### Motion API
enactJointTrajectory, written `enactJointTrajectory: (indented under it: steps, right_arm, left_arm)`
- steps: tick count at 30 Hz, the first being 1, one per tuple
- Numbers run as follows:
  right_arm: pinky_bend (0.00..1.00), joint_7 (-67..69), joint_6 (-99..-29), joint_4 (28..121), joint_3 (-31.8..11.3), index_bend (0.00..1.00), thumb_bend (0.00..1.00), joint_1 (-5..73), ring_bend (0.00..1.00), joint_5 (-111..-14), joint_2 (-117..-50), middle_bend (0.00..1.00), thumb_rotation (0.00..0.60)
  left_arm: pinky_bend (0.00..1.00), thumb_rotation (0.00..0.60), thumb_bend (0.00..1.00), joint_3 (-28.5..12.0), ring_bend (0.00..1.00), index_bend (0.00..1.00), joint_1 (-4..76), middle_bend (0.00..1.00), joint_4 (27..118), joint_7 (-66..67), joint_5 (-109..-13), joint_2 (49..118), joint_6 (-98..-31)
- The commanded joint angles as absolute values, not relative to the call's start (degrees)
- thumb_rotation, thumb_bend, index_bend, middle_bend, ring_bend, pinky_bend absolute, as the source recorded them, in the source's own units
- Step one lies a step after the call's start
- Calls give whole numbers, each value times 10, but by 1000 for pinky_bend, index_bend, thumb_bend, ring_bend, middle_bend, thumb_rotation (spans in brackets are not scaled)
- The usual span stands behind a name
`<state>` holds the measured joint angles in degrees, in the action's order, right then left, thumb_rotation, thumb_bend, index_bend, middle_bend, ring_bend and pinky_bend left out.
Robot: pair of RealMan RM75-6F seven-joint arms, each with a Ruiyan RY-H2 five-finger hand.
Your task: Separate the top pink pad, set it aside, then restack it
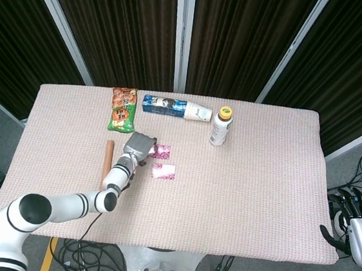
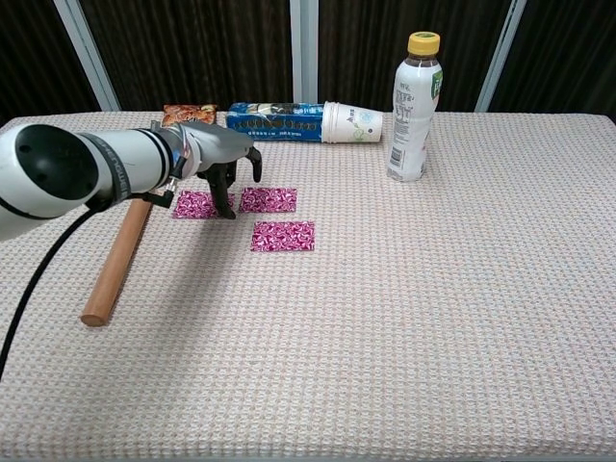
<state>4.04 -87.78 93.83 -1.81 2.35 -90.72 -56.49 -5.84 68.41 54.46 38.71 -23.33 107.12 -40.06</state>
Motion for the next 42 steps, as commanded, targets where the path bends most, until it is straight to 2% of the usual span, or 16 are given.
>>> enactJointTrajectory:
  steps: [1,20,32,42]
  right_arm:
    - [0,39,-878,940,-18,213,167,23,0,-905,-563,132,525]
    - [0,36,-875,945,-23,213,166,21,0,-892,-552,133,530]
    - [0,30,-875,949,-23,214,166,19,0,-888,-551,133,530]
    - [0,32,-874,947,-23,214,166,18,0,-886,-552,133,527]
  left_arm:
    - [988,600,248,-70,888,349,691,907,522,395,-230,1090,-396]
    - [988,600,254,-119,889,356,721,908,374,449,-192,1166,-329]
    - [988,600,255,-136,888,356,720,908,346,459,-197,1183,-313]
    - [988,600,254,-145,888,479,713,910,335,449,-226,1194,-316]
